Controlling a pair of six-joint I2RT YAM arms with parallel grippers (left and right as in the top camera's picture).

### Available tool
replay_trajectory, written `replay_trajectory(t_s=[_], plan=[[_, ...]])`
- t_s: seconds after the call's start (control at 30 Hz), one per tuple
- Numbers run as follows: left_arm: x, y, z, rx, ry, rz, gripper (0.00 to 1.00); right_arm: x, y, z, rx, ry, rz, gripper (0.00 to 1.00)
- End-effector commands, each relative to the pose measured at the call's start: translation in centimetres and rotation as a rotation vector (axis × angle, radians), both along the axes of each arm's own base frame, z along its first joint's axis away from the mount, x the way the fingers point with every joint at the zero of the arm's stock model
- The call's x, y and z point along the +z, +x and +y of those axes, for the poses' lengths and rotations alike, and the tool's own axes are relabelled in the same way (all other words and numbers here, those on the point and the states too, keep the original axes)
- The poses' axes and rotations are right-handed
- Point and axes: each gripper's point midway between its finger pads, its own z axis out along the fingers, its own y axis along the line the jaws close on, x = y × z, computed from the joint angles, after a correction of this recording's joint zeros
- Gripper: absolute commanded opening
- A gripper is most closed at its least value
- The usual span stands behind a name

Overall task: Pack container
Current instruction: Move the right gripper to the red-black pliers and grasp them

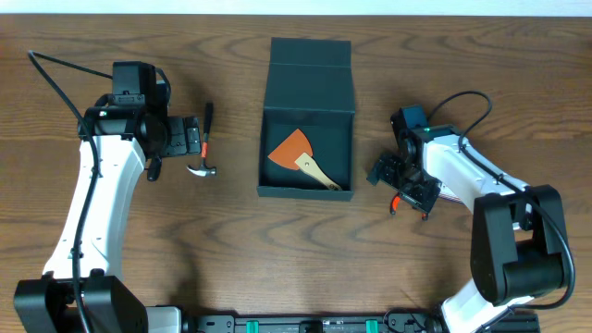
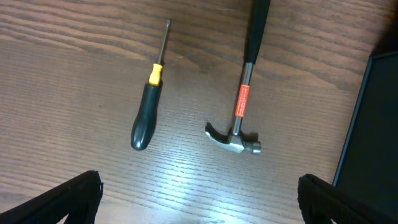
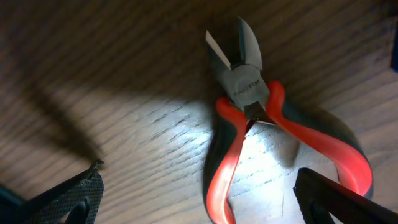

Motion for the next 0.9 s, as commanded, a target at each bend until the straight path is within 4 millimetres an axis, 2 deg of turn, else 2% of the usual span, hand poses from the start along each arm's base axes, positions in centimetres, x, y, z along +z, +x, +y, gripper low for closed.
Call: replay_trajectory(t_s=[0.0, 0.23, 0.57, 0.7, 0.87], plan=[[0.8, 0.5, 0.0, 0.000, 0.005, -0.019, 0.98, -0.7, -0.1, -0.5, -0.025, -0.017, 0.011, 0.99], [0.8, 0.5, 0.0, 0.000, 0.005, -0.019, 0.99, -0.7, 0.5, -0.4, -0.006, -0.011, -0.016, 0.99], [0.8, 0.5, 0.0, 0.000, 0.005, -0.019, 0.99, -1.7, 0.1, -0.5, -0.006, -0.018, 0.019, 0.99], [0.8, 0.5, 0.0, 0.000, 0.005, -0.018, 0.98, -2.0, 0.0, -0.5, -0.005, -0.020, 0.030, 0.89], [0.8, 0.5, 0.0, 0.000, 0.005, -0.018, 0.99, -2.0, 0.0, -0.5, -0.006, -0.019, 0.027, 0.61]])
